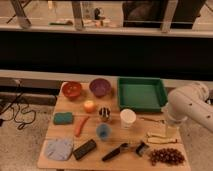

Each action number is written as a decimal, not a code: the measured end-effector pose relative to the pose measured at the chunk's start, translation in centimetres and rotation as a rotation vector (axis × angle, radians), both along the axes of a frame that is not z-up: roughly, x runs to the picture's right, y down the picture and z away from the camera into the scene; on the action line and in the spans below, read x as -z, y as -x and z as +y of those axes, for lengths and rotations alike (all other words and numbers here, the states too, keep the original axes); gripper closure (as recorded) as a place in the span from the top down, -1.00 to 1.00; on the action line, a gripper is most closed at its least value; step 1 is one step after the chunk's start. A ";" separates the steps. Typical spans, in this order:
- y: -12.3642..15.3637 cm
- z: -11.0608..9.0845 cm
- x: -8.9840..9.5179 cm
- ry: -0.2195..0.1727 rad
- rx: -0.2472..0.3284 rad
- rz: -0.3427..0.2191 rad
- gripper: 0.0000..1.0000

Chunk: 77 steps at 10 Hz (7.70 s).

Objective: Place banana in purple bowl

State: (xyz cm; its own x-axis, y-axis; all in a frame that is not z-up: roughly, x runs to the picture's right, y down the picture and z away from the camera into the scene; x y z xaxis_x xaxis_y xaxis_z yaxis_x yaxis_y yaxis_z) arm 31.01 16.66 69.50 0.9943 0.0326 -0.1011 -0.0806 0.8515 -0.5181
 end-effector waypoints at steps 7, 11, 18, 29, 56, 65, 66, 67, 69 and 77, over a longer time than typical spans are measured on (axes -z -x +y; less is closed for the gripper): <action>-0.9 2.5 -2.4 -0.021 0.022 -0.012 0.60; -1.1 4.0 -3.4 0.010 0.048 0.002 0.60; -0.8 5.9 -5.1 0.008 0.075 -0.045 0.60; -1.2 6.4 -8.7 0.049 0.083 -0.063 0.60; -3.4 8.8 -11.3 0.202 -0.080 -0.149 -0.54; -0.6 6.2 -6.6 0.177 -0.066 -0.250 -0.60; -0.6 6.3 -6.6 0.179 -0.067 -0.251 -0.60; -0.4 6.2 -6.6 0.179 -0.064 -0.253 -0.60; -0.3 6.2 -6.7 0.179 -0.063 -0.254 -0.60; 0.2 6.2 -6.5 0.176 -0.081 -0.274 -0.60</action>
